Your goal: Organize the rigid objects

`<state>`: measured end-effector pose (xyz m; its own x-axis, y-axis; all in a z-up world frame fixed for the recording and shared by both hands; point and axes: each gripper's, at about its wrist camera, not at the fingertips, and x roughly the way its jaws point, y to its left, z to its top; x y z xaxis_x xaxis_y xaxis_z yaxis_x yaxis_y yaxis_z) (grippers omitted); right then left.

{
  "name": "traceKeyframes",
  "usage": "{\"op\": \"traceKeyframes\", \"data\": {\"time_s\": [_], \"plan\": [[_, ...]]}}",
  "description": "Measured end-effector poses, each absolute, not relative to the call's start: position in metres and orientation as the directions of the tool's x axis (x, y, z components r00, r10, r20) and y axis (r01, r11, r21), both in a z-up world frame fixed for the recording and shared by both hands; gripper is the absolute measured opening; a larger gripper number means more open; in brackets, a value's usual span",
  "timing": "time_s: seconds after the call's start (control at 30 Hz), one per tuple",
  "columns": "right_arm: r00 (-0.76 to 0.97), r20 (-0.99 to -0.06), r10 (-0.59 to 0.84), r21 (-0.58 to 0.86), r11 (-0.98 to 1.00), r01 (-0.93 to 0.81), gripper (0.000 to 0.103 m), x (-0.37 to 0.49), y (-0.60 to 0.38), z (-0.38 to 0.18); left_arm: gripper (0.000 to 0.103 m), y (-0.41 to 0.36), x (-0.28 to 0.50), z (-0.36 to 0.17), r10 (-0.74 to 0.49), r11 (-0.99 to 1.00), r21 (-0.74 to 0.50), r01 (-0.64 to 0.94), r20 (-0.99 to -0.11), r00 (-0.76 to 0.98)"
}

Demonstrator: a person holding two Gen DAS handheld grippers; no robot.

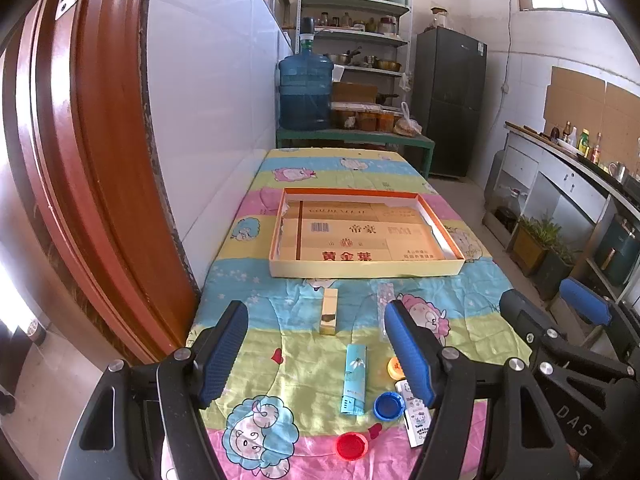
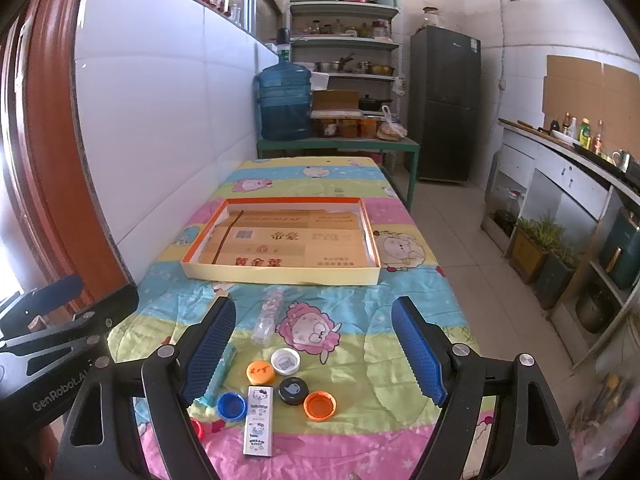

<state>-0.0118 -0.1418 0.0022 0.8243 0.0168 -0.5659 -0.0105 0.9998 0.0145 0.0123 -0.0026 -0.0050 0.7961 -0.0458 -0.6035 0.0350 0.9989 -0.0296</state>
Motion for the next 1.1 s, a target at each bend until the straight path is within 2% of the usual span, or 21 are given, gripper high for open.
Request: {"op": "traceKeyframes", "data": {"time_s": [1.1], "plan": [[0.814, -0.581, 0.022, 0.034, 0.999, -0.003, 0.081, -0.0093, -0.15, -0.0026, 0.071, -0.002, 0.0148, -0.0121, -0.058, 0.998, -0.042, 0.041, -0.624, 0.779]]}}
